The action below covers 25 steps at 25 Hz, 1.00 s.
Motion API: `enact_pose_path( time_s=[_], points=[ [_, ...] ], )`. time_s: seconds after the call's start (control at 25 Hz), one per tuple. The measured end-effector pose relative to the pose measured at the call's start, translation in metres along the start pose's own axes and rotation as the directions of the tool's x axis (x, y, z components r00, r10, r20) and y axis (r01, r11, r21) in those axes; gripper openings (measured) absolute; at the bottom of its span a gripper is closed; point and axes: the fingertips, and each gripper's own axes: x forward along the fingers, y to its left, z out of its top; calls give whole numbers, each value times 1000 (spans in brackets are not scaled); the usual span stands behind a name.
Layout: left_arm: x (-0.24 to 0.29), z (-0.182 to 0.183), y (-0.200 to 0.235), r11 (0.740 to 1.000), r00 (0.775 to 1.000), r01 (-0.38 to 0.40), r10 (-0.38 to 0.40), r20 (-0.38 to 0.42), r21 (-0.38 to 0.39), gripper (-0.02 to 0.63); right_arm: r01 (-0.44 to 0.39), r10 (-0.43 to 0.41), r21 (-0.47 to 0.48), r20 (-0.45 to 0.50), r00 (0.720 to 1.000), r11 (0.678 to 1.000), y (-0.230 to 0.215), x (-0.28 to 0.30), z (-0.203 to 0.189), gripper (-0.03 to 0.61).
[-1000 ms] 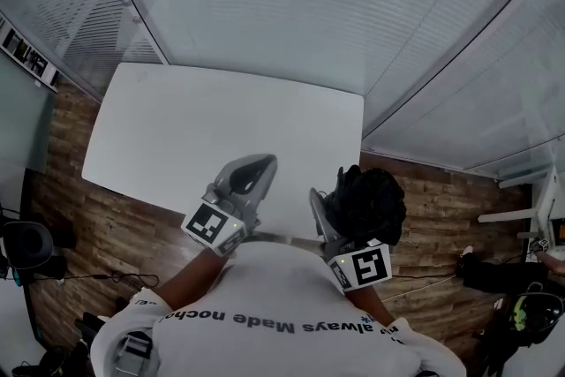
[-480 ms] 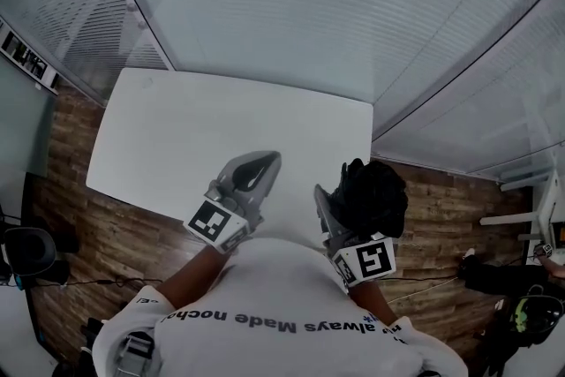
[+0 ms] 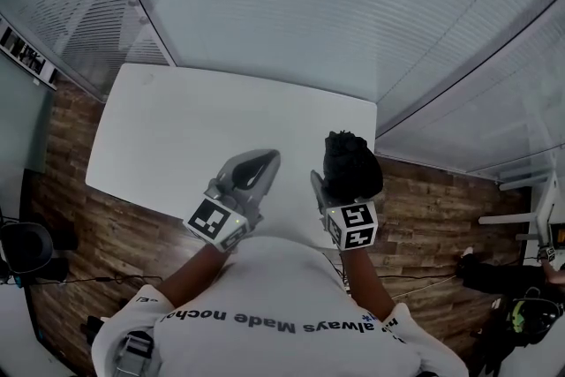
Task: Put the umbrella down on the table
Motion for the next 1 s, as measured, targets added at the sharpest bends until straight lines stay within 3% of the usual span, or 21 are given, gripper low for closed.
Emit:
enact_pose_path(
  time_s=[0.2, 0.4, 0.6, 1.0],
  points=[
    [-3, 0, 7, 1000, 1000, 0, 0, 0, -3, 3, 22, -17, 37, -151, 988, 999, -14, 42, -54, 213],
    [-6, -5, 9, 1000, 1000, 3, -3, -1, -2, 3, 20, 14, 108, -302, 953, 994, -25, 80, -115, 212],
    [-8, -6, 4, 1000, 1000, 3, -3, 1, -5, 3, 24, 59, 175, -452, 890, 984, -35, 107, -169, 210],
    [-13, -7, 5, 1000, 1000, -15, 15, -7, -10, 3, 67, 70, 182, -657, 751, 981, -49, 139, -236, 210]
  ],
)
